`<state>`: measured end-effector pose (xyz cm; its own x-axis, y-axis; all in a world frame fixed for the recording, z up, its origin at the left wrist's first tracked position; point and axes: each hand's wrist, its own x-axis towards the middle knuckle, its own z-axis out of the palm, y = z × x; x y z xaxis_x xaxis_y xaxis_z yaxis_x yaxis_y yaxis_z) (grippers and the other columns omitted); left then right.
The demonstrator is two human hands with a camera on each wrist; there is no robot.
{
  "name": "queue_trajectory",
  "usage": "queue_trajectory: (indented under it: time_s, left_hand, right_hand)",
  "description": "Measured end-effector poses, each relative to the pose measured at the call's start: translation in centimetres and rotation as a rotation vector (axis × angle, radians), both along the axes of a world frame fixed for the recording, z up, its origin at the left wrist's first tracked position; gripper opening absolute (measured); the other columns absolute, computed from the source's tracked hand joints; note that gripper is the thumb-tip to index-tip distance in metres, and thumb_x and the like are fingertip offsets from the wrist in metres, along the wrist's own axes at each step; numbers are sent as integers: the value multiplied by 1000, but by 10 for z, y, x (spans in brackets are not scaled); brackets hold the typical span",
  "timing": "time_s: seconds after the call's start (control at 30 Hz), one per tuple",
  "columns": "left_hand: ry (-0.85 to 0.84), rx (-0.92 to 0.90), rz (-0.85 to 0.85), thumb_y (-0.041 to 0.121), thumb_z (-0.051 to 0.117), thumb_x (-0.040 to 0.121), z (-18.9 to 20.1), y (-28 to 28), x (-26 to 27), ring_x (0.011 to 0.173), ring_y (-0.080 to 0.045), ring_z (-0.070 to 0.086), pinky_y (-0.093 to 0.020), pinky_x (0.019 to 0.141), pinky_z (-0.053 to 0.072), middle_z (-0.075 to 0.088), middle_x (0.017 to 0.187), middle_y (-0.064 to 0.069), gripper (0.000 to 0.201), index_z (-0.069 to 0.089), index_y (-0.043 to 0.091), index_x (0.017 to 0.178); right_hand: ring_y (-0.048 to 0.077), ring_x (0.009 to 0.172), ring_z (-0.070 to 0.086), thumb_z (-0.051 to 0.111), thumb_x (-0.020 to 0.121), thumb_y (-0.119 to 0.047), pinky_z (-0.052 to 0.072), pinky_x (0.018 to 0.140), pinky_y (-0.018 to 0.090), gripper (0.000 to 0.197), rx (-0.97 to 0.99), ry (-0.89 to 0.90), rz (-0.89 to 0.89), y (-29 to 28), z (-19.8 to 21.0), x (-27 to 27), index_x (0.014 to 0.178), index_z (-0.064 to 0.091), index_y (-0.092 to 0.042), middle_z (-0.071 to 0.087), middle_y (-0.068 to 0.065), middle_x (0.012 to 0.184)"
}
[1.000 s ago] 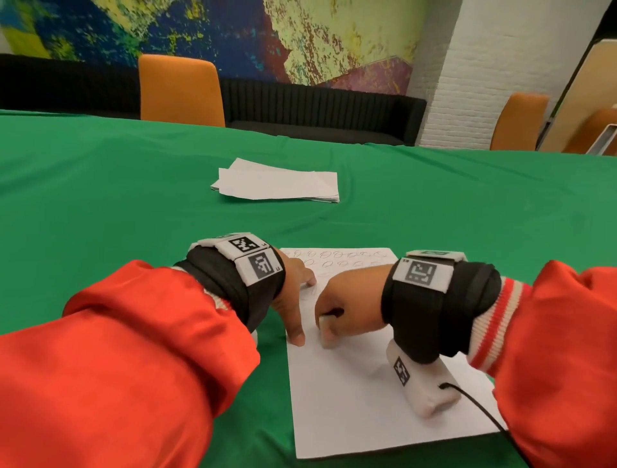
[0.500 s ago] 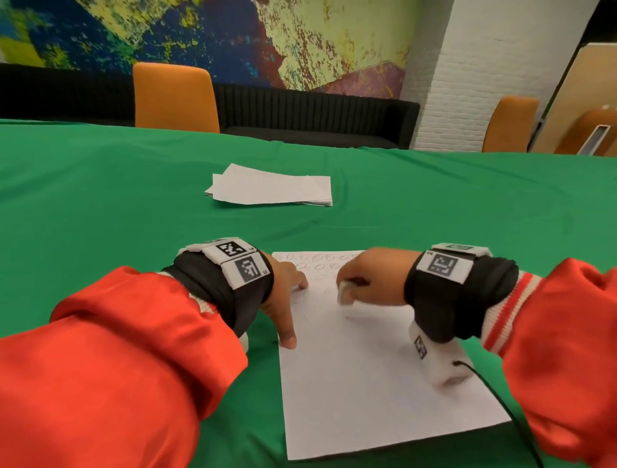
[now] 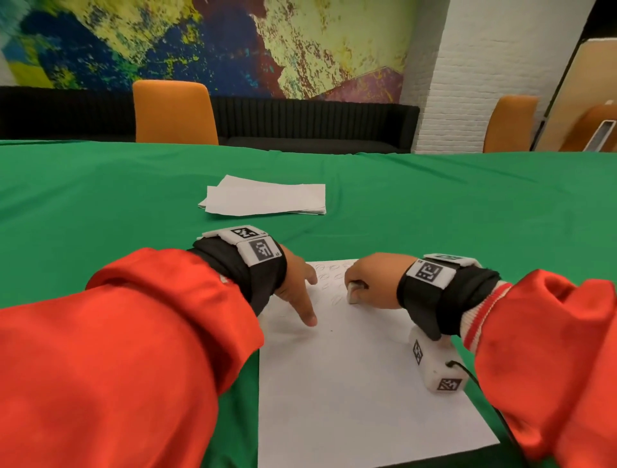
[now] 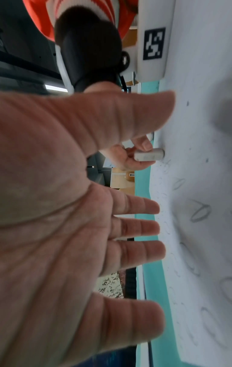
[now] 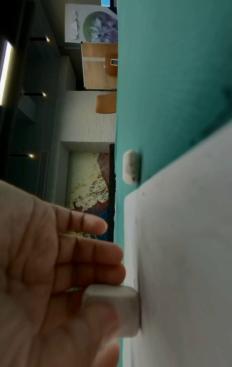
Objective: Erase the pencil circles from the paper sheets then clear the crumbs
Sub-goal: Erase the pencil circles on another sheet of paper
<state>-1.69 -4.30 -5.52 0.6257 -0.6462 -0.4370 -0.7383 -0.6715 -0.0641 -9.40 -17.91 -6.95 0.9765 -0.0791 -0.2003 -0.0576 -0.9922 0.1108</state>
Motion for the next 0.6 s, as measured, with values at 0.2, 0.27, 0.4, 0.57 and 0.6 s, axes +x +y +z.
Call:
queue_trajectory:
  time_s: [0.2,0.27,0.4,0.57,0.6]
  left_hand:
    - [21,-23,-20,53,65,81,-8,-18,3,141,-21,26,-31,109,25,20,156,0,89,17,24,151]
    - [37,-21,-29,52,65,82,-13,-20,4,142,-20,24,-31,110,24,17,157,0,92,14,20,152]
    - [53,3,-35,56,65,80,-21,-22,12,144,-20,19,-33,113,20,13,159,-2,101,7,17,153]
    - [-7,44,-64,62,57,82,-28,-23,9,146,-21,9,-33,114,14,-2,160,-1,103,-3,17,153]
    - [3,50,-56,63,56,83,-27,-23,9,146,-21,7,-34,114,13,-5,160,-1,103,-5,18,152]
  right_hand:
    - [21,84,46,40,93,-23,33,60,24,17,-32,18,-23,-4,-4,3,80,49,-19,56,3,96]
    - [22,90,50,36,96,-24,34,68,25,21,-27,23,-23,-5,-5,4,99,55,-16,58,3,107]
    - [24,104,54,33,98,-23,37,76,26,29,-33,28,-39,-7,-7,6,113,56,-13,58,6,116]
    - [24,105,54,38,96,-22,44,84,32,31,-28,-23,17,1,5,14,115,61,-16,57,4,116]
    - [23,105,55,39,95,-21,44,84,31,30,-14,-49,18,3,8,18,115,62,-17,59,4,116]
